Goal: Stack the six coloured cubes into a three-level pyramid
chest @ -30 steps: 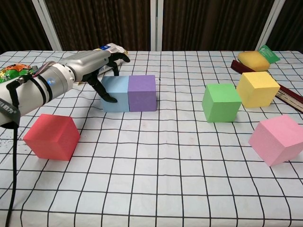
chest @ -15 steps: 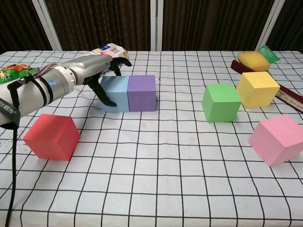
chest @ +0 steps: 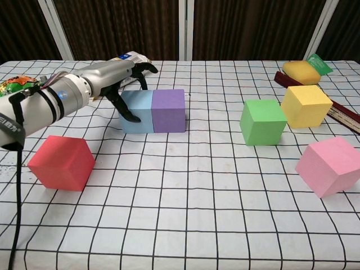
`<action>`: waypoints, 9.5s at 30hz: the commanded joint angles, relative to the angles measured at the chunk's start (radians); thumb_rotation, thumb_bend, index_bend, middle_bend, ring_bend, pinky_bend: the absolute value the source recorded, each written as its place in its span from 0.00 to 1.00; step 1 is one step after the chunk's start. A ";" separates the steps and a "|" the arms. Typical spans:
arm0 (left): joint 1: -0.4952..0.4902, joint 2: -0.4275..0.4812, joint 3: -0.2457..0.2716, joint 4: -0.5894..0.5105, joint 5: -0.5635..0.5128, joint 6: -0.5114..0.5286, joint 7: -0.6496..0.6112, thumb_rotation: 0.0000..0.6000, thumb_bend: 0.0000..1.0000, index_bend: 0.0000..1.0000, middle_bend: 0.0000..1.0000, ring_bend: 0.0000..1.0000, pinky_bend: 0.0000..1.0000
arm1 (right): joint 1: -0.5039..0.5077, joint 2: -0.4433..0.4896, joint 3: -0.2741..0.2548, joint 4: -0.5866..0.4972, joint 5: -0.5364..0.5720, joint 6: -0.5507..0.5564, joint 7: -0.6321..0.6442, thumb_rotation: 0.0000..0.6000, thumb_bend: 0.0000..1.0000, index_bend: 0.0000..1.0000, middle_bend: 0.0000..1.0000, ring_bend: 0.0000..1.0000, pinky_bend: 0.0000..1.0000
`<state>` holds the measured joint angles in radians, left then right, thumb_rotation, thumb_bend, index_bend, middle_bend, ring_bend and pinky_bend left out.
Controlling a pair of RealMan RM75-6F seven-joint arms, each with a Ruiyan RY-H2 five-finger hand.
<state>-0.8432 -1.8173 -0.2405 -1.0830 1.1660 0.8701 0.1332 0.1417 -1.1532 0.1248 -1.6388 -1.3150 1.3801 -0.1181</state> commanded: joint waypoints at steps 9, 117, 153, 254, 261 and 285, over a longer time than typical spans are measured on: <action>-0.004 -0.017 0.002 0.019 0.007 0.003 -0.006 1.00 0.06 0.10 0.29 0.10 0.04 | -0.001 -0.001 0.000 0.011 0.004 -0.004 0.012 1.00 0.00 0.00 0.00 0.00 0.00; 0.625 0.546 0.170 -0.347 0.304 0.596 -0.342 1.00 0.00 0.09 0.19 0.02 0.03 | 0.601 -0.408 0.089 0.313 0.101 -0.462 -0.028 1.00 0.09 0.00 0.50 0.10 0.00; 0.627 0.559 0.160 -0.333 0.317 0.559 -0.473 1.00 0.00 0.09 0.19 0.02 0.03 | 0.727 -0.665 0.138 0.603 0.101 -0.543 0.067 1.00 0.10 0.00 0.51 0.10 0.00; 0.627 0.549 0.147 -0.319 0.297 0.523 -0.539 1.00 0.00 0.09 0.19 0.02 0.03 | 0.756 -0.598 0.150 0.490 0.193 -0.622 0.062 1.00 0.00 0.00 0.11 0.00 0.00; 0.630 0.549 0.145 -0.319 0.299 0.531 -0.538 1.00 0.00 0.09 0.19 0.02 0.03 | 0.728 -0.513 0.159 0.388 0.185 -0.593 0.080 1.00 0.00 0.00 0.06 0.00 0.00; 0.571 0.531 0.293 -0.410 0.504 0.424 -0.479 1.00 0.00 0.09 0.18 0.02 0.03 | 0.528 -0.144 0.186 0.031 0.122 -0.350 0.186 1.00 0.00 0.00 0.06 0.00 0.00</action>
<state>-0.2595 -1.2704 0.0413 -1.4878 1.6609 1.3119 -0.3572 0.6797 -1.3073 0.3100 -1.5976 -1.1923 1.0232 0.0533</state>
